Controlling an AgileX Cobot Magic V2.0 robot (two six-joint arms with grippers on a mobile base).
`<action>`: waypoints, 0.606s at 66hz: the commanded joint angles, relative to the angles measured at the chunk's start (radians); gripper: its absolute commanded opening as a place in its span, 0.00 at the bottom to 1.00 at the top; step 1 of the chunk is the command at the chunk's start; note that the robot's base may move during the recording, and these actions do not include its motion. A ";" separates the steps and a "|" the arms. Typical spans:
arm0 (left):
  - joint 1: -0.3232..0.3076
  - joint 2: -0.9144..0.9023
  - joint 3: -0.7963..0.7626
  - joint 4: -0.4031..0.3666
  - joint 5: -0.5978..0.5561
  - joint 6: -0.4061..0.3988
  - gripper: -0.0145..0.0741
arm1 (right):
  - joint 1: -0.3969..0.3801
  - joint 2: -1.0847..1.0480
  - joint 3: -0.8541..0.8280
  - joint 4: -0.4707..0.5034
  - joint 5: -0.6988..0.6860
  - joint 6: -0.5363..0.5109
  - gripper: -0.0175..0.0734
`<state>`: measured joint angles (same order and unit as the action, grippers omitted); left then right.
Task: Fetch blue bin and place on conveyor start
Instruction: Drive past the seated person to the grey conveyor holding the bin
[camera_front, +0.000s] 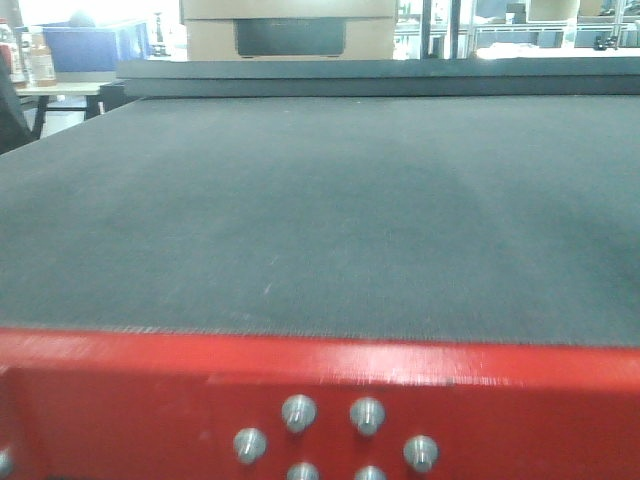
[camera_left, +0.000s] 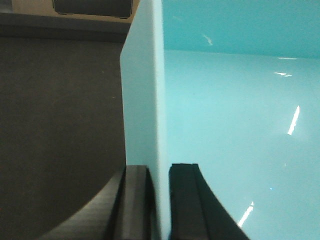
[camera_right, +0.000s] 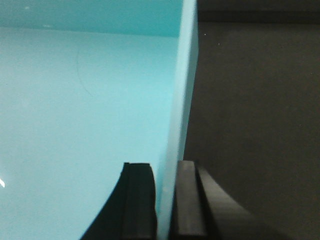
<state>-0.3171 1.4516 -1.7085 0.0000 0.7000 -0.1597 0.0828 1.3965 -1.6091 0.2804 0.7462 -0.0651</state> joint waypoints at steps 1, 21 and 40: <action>0.004 -0.021 -0.009 0.016 -0.067 0.002 0.04 | -0.013 -0.011 -0.009 -0.023 -0.022 -0.012 0.03; 0.004 -0.021 -0.009 0.016 -0.067 0.002 0.04 | -0.013 -0.011 -0.009 -0.023 -0.022 -0.012 0.03; 0.004 -0.021 -0.009 0.016 -0.067 0.002 0.04 | -0.013 -0.011 -0.009 -0.023 -0.022 -0.012 0.03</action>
<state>-0.3171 1.4516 -1.7085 0.0000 0.6976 -0.1597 0.0828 1.3965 -1.6091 0.2804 0.7462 -0.0651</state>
